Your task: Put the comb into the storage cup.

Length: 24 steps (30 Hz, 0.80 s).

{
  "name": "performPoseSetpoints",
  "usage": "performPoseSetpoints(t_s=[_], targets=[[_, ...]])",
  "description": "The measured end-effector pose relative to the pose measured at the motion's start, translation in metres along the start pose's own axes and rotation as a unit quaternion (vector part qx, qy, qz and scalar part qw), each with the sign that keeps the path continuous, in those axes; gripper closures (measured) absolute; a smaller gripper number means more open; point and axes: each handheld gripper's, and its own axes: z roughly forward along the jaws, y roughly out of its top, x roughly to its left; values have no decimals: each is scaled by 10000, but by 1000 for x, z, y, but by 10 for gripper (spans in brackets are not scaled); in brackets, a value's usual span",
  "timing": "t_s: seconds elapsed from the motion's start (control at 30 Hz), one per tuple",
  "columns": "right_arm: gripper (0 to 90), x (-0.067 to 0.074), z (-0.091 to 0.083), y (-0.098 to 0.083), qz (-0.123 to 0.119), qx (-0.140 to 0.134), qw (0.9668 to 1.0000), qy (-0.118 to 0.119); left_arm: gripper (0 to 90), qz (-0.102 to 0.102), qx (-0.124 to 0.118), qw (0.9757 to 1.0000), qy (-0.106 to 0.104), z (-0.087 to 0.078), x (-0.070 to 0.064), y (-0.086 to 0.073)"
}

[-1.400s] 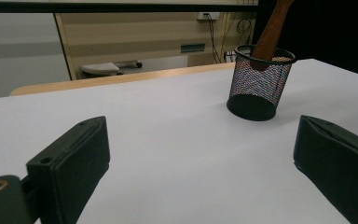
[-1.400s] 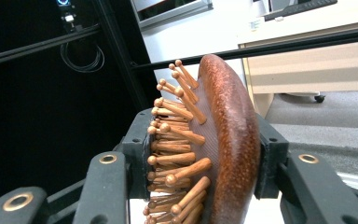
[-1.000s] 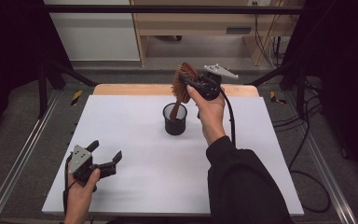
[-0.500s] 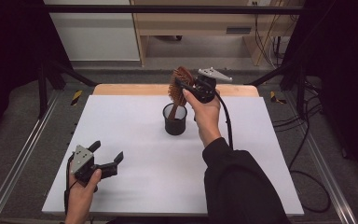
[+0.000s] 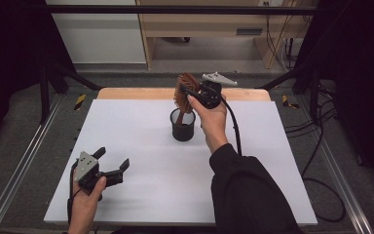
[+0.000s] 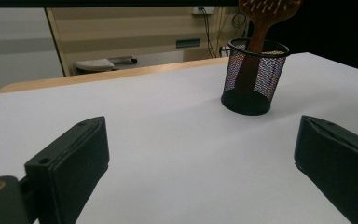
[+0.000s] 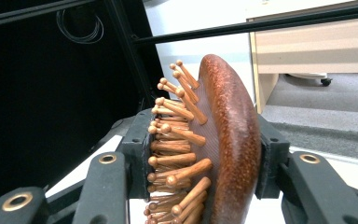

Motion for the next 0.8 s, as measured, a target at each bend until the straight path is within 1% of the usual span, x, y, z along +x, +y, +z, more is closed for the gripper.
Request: performPoseSetpoints(t_s=[0.3, 0.53, 0.63, 0.8], targets=[[509, 3, 7, -8, -28, 127, 9999, 16, 34, -16, 12, 10000, -18, 0, 0, 0], [508, 0, 10, -12, 59, 166, 9998, 2, 34, -19, 25, 10000, -40, 1, 0, 0], [507, -3, 11, -13, 139, 143, 9998, -10, 34, -24, 33, 10000, -41, 1, 0, -1], [506, -6, 12, -13, 197, 146, 9997, -20, 34, -26, 40, 10000, -49, 1, 0, -1]])
